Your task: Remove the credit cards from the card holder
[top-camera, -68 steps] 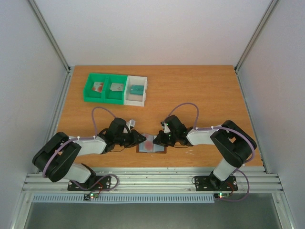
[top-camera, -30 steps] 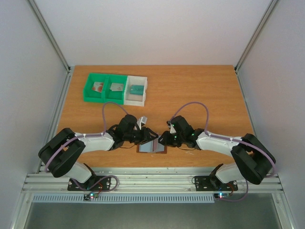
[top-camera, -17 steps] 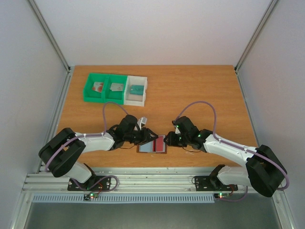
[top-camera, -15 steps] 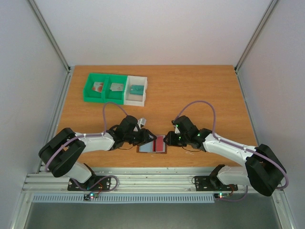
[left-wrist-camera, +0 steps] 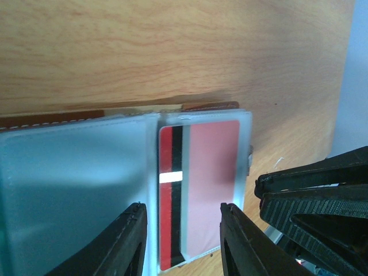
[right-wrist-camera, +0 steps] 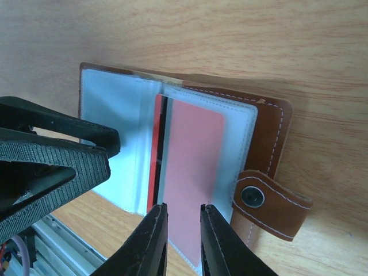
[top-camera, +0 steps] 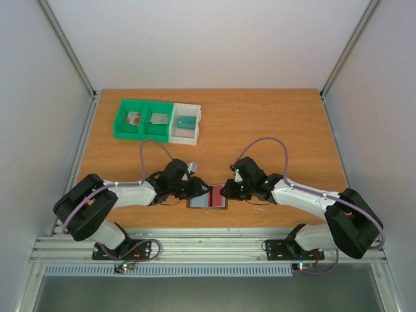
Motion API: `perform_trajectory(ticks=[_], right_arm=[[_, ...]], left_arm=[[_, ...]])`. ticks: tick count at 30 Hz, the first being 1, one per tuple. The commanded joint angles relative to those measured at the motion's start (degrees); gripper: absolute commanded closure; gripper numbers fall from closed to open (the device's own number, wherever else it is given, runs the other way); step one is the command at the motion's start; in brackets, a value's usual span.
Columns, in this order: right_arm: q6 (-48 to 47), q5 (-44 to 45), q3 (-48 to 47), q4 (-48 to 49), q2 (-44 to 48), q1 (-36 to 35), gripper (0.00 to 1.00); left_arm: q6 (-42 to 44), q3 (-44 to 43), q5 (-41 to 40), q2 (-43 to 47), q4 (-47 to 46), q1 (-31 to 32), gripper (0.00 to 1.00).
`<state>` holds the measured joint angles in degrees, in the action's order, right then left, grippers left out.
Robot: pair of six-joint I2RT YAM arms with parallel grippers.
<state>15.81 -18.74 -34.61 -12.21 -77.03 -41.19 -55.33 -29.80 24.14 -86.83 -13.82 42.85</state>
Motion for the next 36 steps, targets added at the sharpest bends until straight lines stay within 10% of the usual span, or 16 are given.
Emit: perform_trajectory(ticks=[1,25,36], right_arm=[[-0.87,-0.08,-1.71,0.48,-1.39,-0.33,0.83],[-0.63,0.8,0.94,2.4,-9.47,-0.39,0.87],[-0.76,1.55,1.14,2.2,-9.38,-0.36,0.87]], left_arm=[[-0.14,1.03,-0.56,-1.12,-3.56,0.22,0.63],[-6.18,3.1,1.91,-8.73,-16.01,0.26,0.7],[-4.99,3.35,0.64,-8.93,-14.44,0.23,1.0]])
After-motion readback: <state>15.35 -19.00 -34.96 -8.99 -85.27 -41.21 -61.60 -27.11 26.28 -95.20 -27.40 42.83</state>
